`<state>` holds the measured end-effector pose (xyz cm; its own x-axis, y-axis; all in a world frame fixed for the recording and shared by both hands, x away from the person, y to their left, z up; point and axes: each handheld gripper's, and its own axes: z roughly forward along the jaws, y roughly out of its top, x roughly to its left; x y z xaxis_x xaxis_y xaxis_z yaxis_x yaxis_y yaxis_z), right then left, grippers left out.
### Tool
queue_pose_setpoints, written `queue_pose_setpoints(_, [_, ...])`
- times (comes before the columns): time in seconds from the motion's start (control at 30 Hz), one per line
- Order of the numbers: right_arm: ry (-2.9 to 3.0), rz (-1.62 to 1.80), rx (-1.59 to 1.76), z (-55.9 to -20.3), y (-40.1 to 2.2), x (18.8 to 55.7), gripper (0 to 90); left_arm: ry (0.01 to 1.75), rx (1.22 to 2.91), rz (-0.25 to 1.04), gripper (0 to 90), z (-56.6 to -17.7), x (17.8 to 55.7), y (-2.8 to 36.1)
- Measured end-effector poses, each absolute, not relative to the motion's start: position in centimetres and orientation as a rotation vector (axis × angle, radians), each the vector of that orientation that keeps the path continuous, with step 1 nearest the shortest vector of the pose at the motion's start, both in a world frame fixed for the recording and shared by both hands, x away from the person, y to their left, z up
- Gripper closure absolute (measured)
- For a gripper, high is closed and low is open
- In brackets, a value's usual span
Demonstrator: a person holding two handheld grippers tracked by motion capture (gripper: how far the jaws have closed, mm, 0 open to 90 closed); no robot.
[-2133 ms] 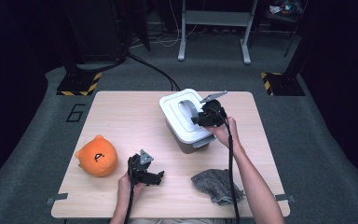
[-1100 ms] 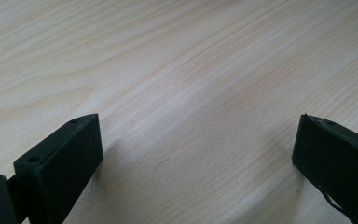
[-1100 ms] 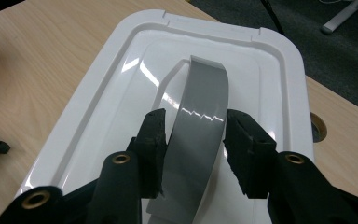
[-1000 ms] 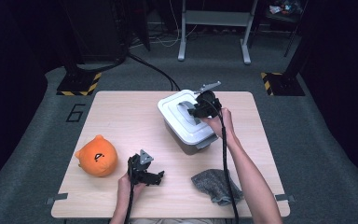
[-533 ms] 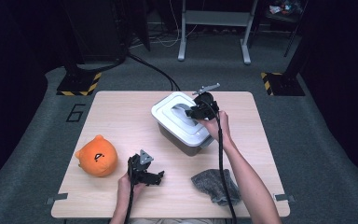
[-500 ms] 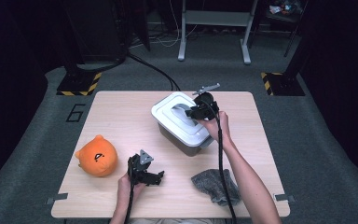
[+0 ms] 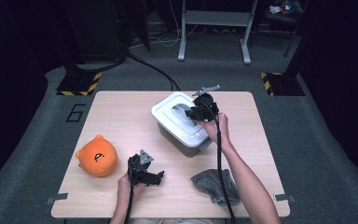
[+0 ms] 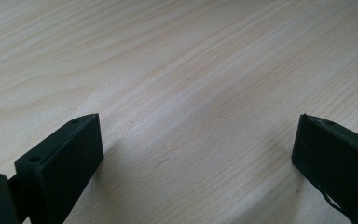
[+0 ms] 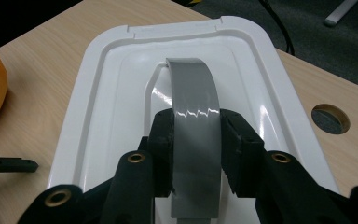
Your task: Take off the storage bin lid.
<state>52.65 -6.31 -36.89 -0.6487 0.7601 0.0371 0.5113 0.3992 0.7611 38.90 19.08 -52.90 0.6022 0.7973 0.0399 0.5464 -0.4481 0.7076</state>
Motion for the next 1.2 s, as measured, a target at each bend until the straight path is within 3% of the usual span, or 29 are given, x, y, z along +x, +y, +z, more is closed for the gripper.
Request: queue_pose_setpoints(1.2, [2.233,1.174,1.143,-33.7,-10.6,52.0,66.6,1.06,2.159,0.49,1.8,-52.9,38.9,19.1])
